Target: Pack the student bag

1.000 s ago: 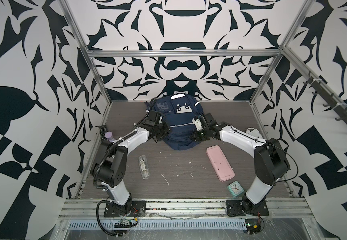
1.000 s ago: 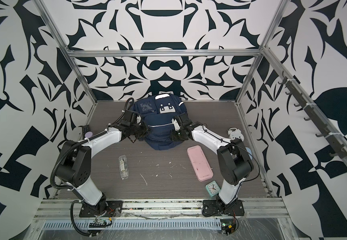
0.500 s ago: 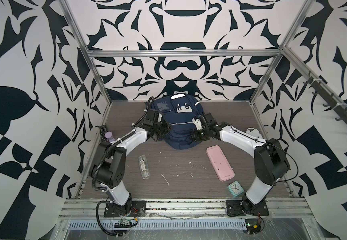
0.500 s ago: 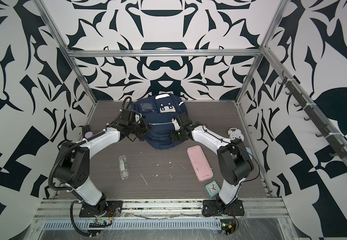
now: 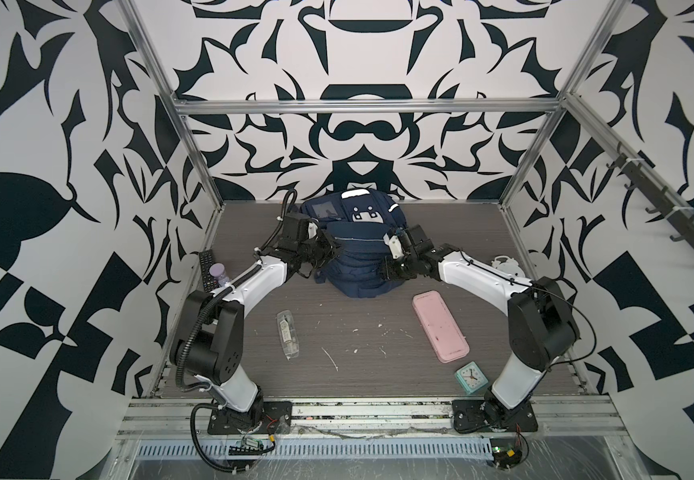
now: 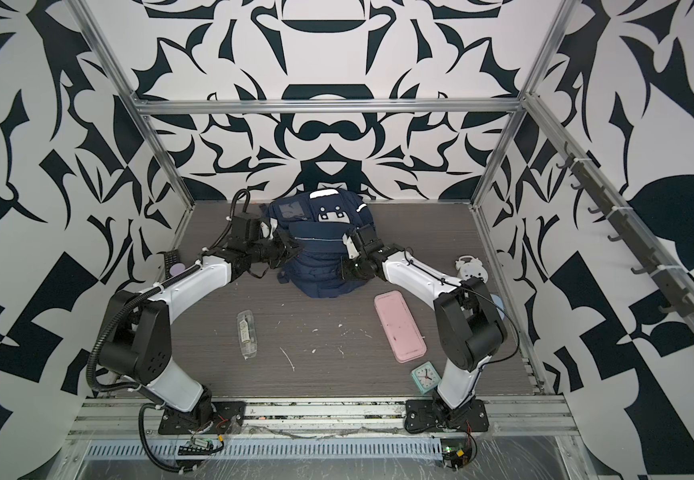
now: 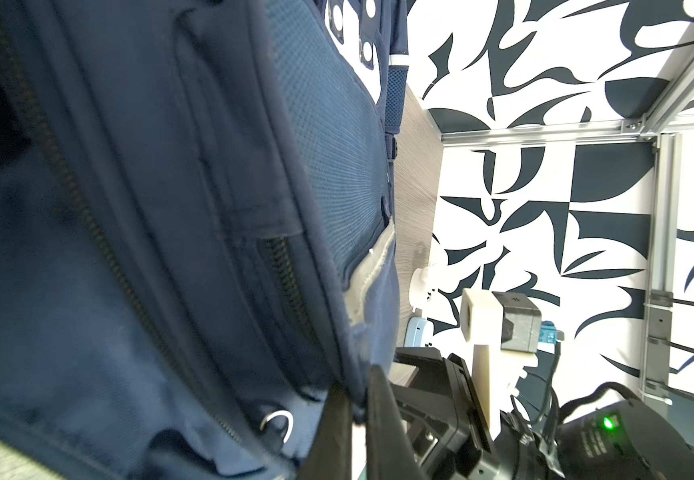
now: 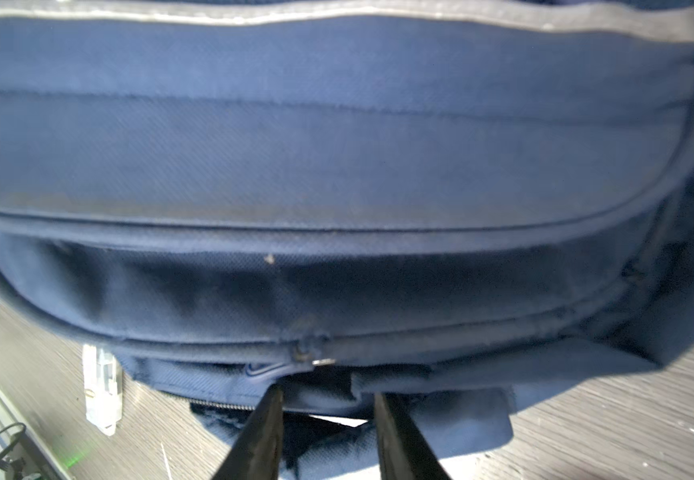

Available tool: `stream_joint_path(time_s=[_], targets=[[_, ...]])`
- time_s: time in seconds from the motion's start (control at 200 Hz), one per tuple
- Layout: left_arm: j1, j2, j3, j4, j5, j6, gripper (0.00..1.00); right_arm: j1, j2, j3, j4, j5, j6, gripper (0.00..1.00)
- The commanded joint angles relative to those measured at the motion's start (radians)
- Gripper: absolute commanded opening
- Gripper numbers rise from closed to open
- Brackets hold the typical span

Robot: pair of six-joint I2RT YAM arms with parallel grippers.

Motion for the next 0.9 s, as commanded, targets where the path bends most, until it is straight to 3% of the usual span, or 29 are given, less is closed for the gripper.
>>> stream_joint_path(time_s=[0.0, 0.2, 0.665, 0.895], targets=[[0.004, -0.048, -0.005, 0.114, 0.059, -0.013, 0.0, 0.0, -0.087, 0.019, 0.039, 0.017, 0.024, 0.36], [0.003, -0.035, 0.009, 0.132, 0.076, -0.028, 0.0, 0.001, -0.133, -0.003, 0.072, 0.013, 0.062, 0.38], [0.003, -0.028, 0.045, 0.149, 0.088, -0.054, 0.0, 0.0, -0.044, 0.014, 0.109, -0.026, 0.099, 0.46], [0.003, -0.021, 0.052, 0.155, 0.093, -0.064, 0.0, 0.001, -0.012, 0.005, 0.137, -0.035, 0.116, 0.43]])
